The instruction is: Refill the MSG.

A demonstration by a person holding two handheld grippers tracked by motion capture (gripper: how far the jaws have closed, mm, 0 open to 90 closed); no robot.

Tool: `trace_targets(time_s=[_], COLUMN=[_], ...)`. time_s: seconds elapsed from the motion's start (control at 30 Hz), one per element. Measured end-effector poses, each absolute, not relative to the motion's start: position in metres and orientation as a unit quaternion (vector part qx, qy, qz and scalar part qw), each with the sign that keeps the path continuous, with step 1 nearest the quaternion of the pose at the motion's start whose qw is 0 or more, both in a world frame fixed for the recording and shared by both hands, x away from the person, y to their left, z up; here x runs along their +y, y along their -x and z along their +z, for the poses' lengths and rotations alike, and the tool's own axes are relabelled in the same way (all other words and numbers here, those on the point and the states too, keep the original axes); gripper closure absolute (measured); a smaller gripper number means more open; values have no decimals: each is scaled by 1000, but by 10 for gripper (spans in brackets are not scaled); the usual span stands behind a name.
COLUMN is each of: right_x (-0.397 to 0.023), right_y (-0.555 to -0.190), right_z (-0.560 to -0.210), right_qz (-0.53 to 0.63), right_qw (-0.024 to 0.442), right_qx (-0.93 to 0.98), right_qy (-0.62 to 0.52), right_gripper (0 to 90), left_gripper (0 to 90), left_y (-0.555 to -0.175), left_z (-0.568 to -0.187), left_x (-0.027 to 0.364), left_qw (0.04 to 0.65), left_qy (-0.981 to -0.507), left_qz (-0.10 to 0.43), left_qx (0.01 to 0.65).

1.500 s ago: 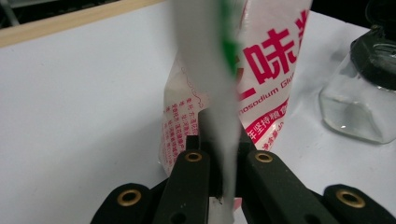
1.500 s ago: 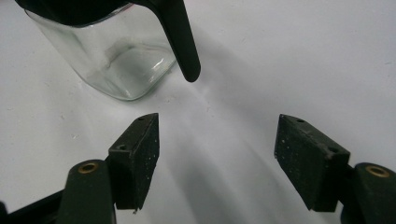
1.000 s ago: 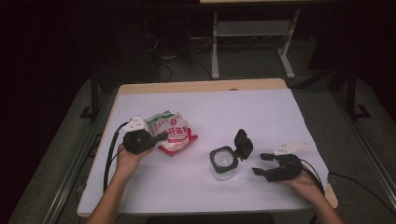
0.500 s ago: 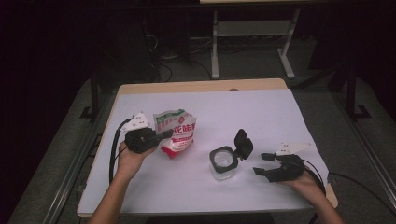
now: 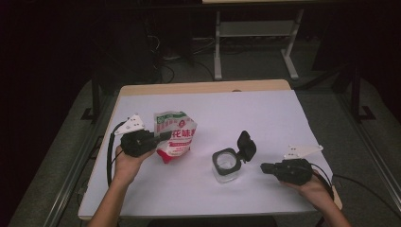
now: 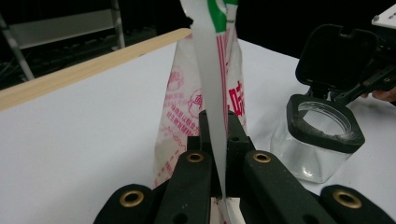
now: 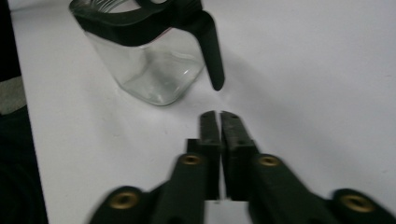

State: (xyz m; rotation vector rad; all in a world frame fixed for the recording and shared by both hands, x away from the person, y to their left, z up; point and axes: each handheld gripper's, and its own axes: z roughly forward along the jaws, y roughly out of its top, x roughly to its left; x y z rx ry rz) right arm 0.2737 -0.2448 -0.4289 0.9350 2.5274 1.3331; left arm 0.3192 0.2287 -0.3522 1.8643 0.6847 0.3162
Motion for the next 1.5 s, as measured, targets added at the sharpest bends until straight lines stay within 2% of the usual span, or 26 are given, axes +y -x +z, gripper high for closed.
trace_targets(time_s=[0.63, 0.97, 1.17, 1.5], right_x=[-201, -175, -155, -115], right_y=[-251, -241, -241, -261], right_z=[-422, -403, -385, -373], right_qz=[445, 472, 492, 497], right_qw=[27, 22, 38, 86], right_qx=[868, 863, 851, 832], right_qy=[-219, -181, -180, -230], right_gripper=[900, 900, 900, 900], left_gripper=[900, 900, 900, 900], left_y=[-302, -295, -293, -288], left_z=[-337, -328, -322, -301], left_x=[242, 240, 236, 232], left_qw=[576, 582, 581, 584], left_qy=[-755, -755, -758, -762], left_qz=[123, 125, 124, 122], left_qx=[288, 276, 269, 251])
